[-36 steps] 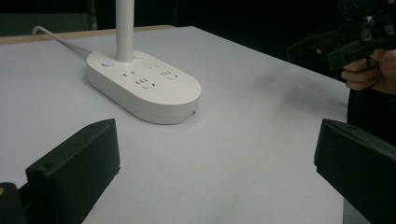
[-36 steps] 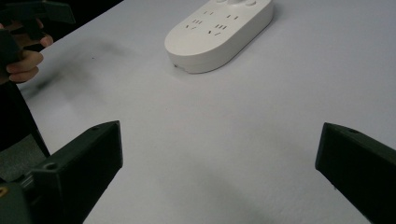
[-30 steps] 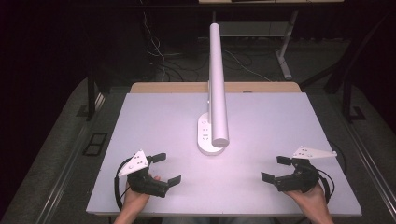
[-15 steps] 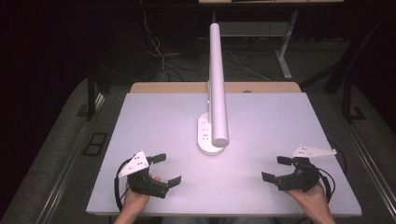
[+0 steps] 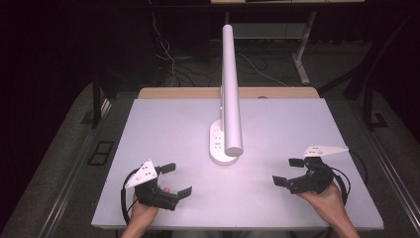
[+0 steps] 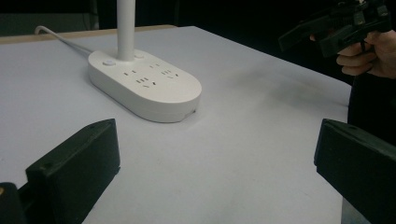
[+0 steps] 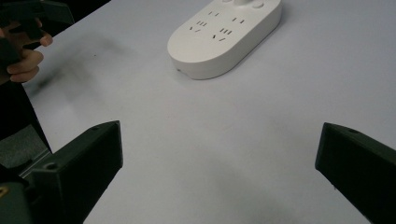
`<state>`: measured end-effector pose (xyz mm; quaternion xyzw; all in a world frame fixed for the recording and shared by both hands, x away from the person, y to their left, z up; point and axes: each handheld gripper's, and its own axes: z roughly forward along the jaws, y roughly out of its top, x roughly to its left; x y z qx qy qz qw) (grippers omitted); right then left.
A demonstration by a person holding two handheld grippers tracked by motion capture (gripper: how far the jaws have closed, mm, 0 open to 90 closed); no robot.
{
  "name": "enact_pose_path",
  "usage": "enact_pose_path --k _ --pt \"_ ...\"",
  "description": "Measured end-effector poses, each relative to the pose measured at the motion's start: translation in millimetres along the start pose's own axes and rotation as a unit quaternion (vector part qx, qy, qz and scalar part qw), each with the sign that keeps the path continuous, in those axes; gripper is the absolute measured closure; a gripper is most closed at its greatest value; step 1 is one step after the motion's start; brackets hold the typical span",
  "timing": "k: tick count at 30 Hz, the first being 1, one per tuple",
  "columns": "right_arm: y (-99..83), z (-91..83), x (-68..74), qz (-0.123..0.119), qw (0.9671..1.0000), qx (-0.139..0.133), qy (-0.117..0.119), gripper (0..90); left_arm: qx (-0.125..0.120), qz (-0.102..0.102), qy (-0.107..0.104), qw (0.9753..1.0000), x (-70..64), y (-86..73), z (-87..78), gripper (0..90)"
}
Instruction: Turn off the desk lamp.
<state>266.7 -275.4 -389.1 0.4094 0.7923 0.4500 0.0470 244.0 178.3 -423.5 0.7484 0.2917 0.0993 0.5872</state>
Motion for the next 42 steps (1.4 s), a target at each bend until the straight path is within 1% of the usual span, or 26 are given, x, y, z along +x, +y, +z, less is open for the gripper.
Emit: enact_pose_path --k 5,12,15,28,36,37,38,42 --pt "6.5 2.7 -0.9 -0.003 1.0000 0.006 0.000 0.7 0.001 -0.001 0.000 1.0000 -0.3 -0.2 0.1 0.0" --pt "19.2 9.9 -6.2 -0.004 0.9999 0.015 -0.003 0.8 0.001 -0.002 0.001 1.0000 -0.2 -0.3 0.2 0.0" --pt "21.8 12.0 -7.7 -0.005 0.9998 0.017 -0.001 0.8 0.001 -0.003 0.001 1.0000 -0.2 -0.4 0.2 0.0" --pt "39.4 31.5 -10.4 -0.010 0.9995 0.029 0.001 0.8 0.000 -0.004 0.001 1.0000 0.0 -0.7 0.3 0.0" --pt "57.4 43.1 -12.0 -0.017 0.9993 0.033 0.004 0.8 0.000 -0.004 0.001 1.0000 0.2 -0.7 -0.2 0.0" --pt "57.4 43.1 -12.0 -0.017 0.9993 0.033 0.004 0.8 0.000 -0.003 0.001 1.0000 0.4 -0.6 -0.2 0.0" --pt "61.5 46.2 -12.5 -0.018 0.9992 0.035 0.003 0.8 0.000 -0.003 0.001 1.0000 0.3 -0.7 -0.2 0.0" --pt "67.1 51.5 -14.4 -0.019 0.9992 0.035 0.001 0.8 0.000 -0.004 0.000 1.0000 0.4 -1.0 0.1 0.0"
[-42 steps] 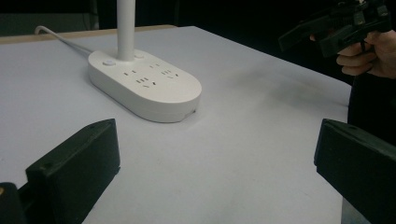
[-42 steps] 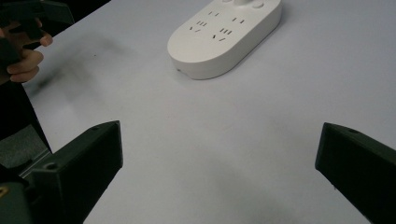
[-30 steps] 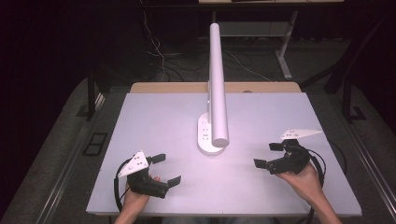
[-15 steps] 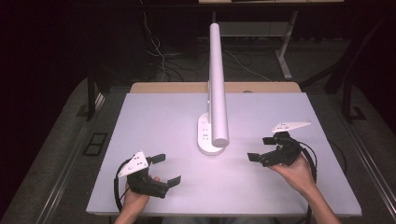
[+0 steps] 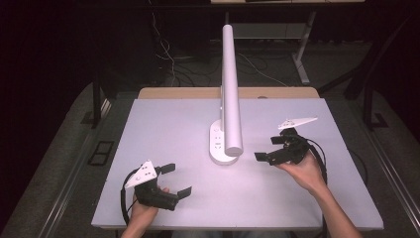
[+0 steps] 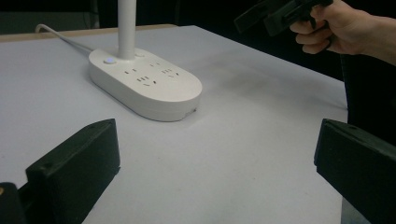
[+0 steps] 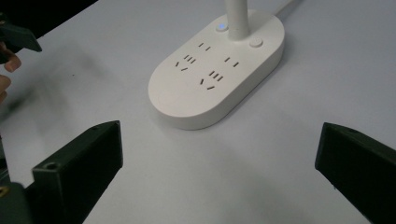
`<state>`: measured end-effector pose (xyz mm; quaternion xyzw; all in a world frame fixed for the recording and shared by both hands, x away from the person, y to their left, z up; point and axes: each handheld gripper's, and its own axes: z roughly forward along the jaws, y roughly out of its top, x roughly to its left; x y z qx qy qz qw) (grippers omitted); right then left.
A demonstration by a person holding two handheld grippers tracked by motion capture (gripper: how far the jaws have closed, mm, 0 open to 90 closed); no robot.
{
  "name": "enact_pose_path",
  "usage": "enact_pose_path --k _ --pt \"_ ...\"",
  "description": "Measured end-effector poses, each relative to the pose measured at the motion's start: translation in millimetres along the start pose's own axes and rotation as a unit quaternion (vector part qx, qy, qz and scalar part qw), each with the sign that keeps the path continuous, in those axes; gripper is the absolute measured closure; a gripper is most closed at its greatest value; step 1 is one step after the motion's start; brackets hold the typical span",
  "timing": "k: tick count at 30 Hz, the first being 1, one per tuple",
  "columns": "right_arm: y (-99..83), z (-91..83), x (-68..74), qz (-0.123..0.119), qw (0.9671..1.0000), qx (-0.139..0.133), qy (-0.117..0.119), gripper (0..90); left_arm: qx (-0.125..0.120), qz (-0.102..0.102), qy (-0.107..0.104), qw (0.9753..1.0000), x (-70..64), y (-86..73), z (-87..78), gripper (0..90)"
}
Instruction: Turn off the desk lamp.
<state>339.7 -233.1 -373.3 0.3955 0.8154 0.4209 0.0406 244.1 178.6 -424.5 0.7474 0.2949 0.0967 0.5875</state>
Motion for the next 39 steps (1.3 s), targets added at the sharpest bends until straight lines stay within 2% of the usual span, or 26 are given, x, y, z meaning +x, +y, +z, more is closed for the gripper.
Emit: enact_pose_path --k 4,11,17,34,35,36,37,39 --pt "8.0 10.7 -5.2 0.009 1.0000 0.004 -0.001 0.8 0.001 0.000 -0.001 1.0000 -0.7 0.0 0.6 0.0" --pt "21.5 22.1 -10.9 0.007 0.9999 0.006 -0.007 0.8 -0.002 -0.002 -0.002 1.0000 -0.6 0.2 0.8 0.0" --pt "33.9 34.3 -16.1 0.010 0.9999 0.006 -0.003 0.8 -0.003 -0.003 -0.001 1.0000 0.2 0.4 -0.8 0.0" --pt "67.8 54.9 -27.5 0.011 0.9998 0.008 -0.014 0.9 -0.003 -0.001 -0.002 1.0000 1.1 0.4 -1.0 0.0" --pt "69.4 56.6 -28.0 0.009 0.9998 0.009 -0.017 5.0 -0.003 -0.003 -0.002 1.0000 1.3 0.3 -1.2 0.0" --pt "69.4 56.6 -28.0 0.009 0.9998 0.009 -0.017 5.0 -0.003 -0.003 -0.002 1.0000 1.3 0.3 -1.2 0.0" --pt "71.7 59.0 -29.1 -0.002 0.9998 0.007 -0.017 15.2 -0.003 -0.003 -0.003 1.0000 1.4 0.3 -1.3 0.0" --pt "73.9 61.9 -30.6 -0.002 0.9998 0.006 -0.016 19.8 -0.002 -0.002 -0.003 1.0000 1.5 0.5 -1.1 0.0"
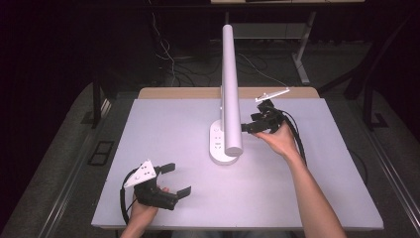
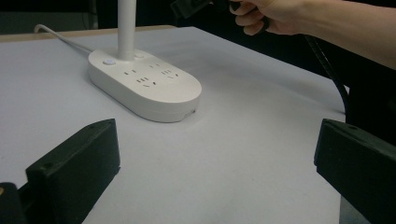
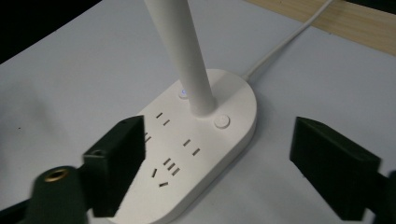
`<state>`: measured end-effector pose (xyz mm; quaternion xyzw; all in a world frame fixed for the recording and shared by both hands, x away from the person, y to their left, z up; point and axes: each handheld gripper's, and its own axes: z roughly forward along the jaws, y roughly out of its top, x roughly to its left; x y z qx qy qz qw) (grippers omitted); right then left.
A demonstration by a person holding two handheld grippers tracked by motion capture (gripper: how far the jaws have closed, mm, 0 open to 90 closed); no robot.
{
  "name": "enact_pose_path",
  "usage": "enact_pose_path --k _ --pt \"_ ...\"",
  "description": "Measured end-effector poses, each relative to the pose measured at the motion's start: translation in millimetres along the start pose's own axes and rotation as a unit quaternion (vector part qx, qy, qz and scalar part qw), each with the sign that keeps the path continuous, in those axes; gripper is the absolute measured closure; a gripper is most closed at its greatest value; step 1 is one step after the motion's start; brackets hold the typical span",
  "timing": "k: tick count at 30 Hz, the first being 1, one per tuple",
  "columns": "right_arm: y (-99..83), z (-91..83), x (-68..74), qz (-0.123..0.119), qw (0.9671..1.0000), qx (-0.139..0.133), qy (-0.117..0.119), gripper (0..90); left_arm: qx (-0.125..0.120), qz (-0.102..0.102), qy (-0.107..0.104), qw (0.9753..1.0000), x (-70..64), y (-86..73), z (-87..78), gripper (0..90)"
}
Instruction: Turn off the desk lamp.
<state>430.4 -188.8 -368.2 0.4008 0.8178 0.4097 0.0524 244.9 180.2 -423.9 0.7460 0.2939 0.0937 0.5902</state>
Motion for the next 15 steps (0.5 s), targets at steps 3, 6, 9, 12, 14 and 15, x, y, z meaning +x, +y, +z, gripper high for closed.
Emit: enact_pose_path --k 3,6,9,12,14,15 --pt "1.9 4.0 -2.7 -0.005 0.9999 -0.001 0.013 31.9 0.000 0.000 0.000 1.0000 -0.2 0.2 0.6 0.0" --pt "2.5 10.3 -4.7 -0.002 0.9999 0.002 0.016 38.7 0.001 0.001 -0.001 1.0000 -0.5 0.1 1.3 0.0" --pt "3.1 15.8 -7.7 0.000 0.9997 0.008 0.022 45.6 0.001 0.001 -0.002 1.0000 -0.8 0.1 1.3 0.0" --pt "3.2 19.8 -11.4 -0.003 0.9994 0.001 0.033 56.2 0.000 0.002 -0.002 1.0000 -0.8 0.1 1.0 0.0" --pt "2.6 23.1 -14.4 -0.002 0.9991 -0.001 0.042 62.1 0.001 0.002 -0.002 1.0000 -0.5 0.1 0.9 0.0" --pt "2.3 24.9 -16.0 -0.005 0.9991 -0.001 0.043 64.1 0.001 0.002 -0.002 1.0000 -0.4 0.1 0.9 0.0"
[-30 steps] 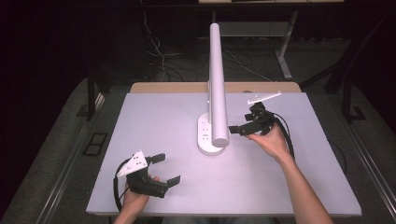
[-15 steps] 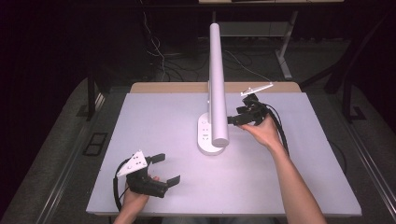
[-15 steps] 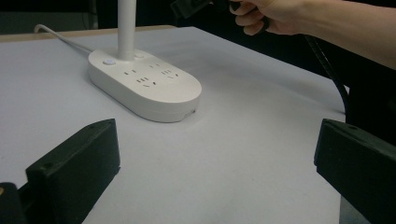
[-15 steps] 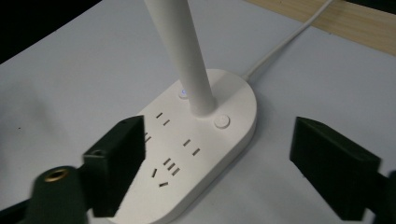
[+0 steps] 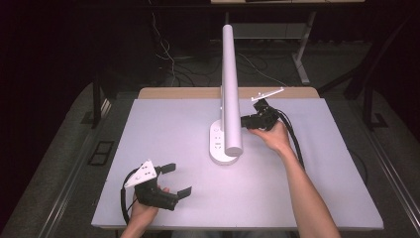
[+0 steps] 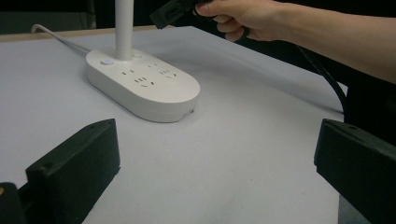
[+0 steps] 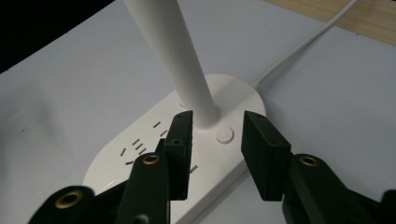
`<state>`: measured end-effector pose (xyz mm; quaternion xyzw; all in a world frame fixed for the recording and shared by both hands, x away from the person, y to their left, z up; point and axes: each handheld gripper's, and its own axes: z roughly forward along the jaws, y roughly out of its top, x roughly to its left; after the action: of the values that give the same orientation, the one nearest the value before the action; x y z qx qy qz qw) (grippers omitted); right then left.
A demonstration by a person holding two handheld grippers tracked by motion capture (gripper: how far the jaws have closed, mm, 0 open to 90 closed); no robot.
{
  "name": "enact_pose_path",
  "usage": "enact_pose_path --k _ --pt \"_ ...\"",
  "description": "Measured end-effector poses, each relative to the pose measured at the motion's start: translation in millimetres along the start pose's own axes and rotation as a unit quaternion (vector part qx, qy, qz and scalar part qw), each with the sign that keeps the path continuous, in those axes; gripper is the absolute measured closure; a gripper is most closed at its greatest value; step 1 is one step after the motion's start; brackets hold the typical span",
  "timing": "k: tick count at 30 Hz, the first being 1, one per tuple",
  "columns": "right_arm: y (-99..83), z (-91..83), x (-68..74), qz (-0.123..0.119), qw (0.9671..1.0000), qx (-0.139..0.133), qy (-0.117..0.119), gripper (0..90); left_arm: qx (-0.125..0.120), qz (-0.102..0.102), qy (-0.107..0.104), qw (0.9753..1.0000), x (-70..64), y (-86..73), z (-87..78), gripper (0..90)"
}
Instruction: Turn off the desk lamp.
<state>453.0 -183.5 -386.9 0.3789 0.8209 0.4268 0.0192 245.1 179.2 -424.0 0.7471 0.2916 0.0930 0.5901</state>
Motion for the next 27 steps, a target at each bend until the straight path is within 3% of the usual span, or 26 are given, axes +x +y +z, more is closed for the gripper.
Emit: enact_pose_path --k 10,15,27 --pt "-2.1 11.1 -13.8 0.003 0.9998 -0.013 0.017 77.2 0.001 0.000 0.000 1.0000 0.7 0.2 0.3 0.0" --pt "-1.8 18.7 -15.0 0.000 0.9993 -0.016 0.033 89.9 0.000 0.000 0.000 1.0000 1.2 0.2 -0.5 0.0" --pt "-6.5 40.5 -15.5 0.012 0.9993 -0.008 0.034 90.0 0.002 0.002 -0.002 1.0000 1.2 0.3 -0.7 0.0"
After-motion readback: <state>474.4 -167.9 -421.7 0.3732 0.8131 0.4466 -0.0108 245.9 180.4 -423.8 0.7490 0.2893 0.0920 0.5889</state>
